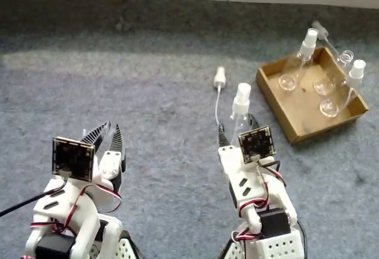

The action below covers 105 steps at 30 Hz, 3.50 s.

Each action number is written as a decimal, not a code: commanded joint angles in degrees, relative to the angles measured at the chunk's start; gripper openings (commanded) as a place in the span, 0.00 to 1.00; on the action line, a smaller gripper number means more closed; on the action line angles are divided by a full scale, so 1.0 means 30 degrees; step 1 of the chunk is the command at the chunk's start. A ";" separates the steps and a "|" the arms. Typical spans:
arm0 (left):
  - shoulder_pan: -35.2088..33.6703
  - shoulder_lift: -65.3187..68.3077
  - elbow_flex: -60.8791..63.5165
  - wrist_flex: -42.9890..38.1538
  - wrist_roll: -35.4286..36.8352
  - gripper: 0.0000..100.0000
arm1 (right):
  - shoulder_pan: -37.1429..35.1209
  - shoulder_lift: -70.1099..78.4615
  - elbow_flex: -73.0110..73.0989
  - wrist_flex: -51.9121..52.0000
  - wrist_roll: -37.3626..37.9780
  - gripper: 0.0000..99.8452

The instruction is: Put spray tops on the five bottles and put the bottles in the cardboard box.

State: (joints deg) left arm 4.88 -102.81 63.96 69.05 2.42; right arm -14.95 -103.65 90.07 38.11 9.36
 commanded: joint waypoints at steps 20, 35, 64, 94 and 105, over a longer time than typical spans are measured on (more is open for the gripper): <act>-0.0190 -0.0689 0.7399 0.0000 0.0000 0.00 | 0.6901 0.4410 -0.8630 -0.0161 0.0000 0.14; -0.0073 -0.0689 0.8190 -0.0029 0.0000 0.00 | 0.9070 1.3612 -0.7077 -1.2381 -0.0029 0.14; -0.0073 -0.0689 0.8806 -0.0117 0.0000 0.00 | 0.9070 2.5744 -0.9363 -2.2549 0.0088 0.14; -0.0073 -0.0689 0.9070 -0.0117 -0.0088 0.00 | 0.9099 3.4271 -1.3319 -2.7267 0.0117 0.14; -0.0044 -0.0689 0.9421 -0.0147 -0.0088 0.00 | 0.9099 3.7172 -1.4520 -2.7385 0.0147 0.14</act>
State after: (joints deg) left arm 4.88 -104.31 92.62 69.05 2.42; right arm 11.60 7.82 51.03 -42.33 9.27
